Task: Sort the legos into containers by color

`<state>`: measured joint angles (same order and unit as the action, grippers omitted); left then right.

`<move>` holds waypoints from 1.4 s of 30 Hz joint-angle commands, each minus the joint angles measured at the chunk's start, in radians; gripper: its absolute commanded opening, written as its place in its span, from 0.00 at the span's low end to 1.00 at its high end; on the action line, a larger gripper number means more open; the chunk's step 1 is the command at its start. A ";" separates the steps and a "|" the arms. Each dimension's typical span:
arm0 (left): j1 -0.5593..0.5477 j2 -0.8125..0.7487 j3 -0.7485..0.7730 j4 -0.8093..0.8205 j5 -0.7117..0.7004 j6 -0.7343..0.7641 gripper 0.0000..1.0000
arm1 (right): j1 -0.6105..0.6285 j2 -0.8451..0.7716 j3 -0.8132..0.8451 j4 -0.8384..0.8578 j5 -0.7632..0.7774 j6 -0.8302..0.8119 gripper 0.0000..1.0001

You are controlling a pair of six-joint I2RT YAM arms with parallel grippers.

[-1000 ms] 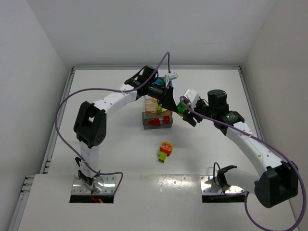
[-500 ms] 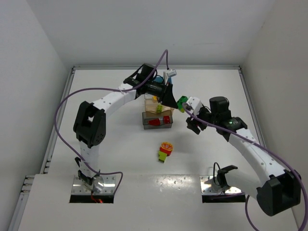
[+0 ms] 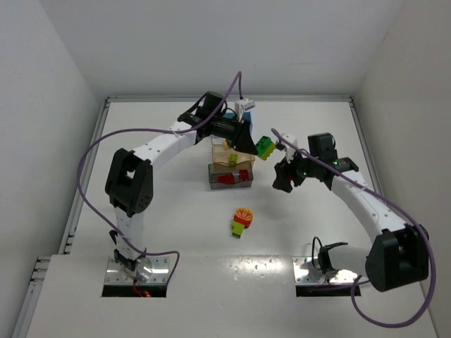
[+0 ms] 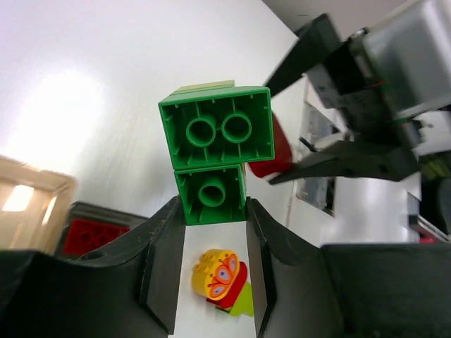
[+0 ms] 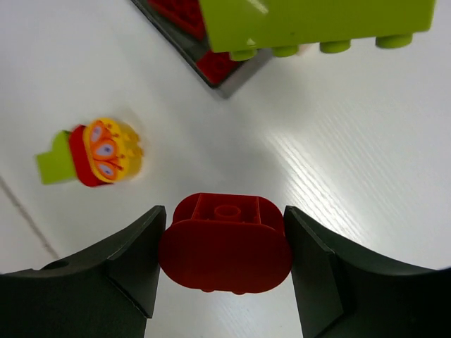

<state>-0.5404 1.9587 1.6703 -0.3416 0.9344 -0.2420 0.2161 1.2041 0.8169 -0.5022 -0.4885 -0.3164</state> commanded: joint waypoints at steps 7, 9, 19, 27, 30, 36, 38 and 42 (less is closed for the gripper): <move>0.155 -0.300 -0.236 0.275 -0.256 -0.190 0.14 | -0.110 0.166 0.212 0.011 -0.376 0.258 0.12; 0.191 -0.328 -0.261 0.276 -0.308 -0.203 0.14 | -0.136 0.212 0.228 0.045 -0.444 0.333 0.12; 0.302 -0.435 -0.351 0.266 -0.407 -0.214 0.14 | -0.182 0.434 0.271 0.559 -0.662 0.989 0.12; 0.365 -0.478 -0.389 0.244 -0.430 -0.224 0.14 | -0.071 0.519 0.447 0.452 -0.409 0.862 0.11; 0.384 -0.488 -0.399 0.234 -0.450 -0.215 0.14 | 0.050 0.519 0.536 0.297 -0.178 0.641 0.09; 0.405 -0.488 -0.408 0.225 -0.459 -0.206 0.14 | 0.236 0.497 0.536 0.192 0.099 0.367 0.08; 0.405 -0.488 -0.408 0.225 -0.459 -0.206 0.14 | 0.256 0.497 0.502 0.183 0.120 0.315 0.08; 0.405 -0.488 -0.408 0.225 -0.459 -0.206 0.14 | 0.279 0.497 0.459 0.183 0.148 0.263 0.08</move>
<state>-0.1455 1.5154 1.2697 -0.1360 0.4778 -0.4526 0.5003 1.7290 1.2915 -0.3027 -0.4259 0.0414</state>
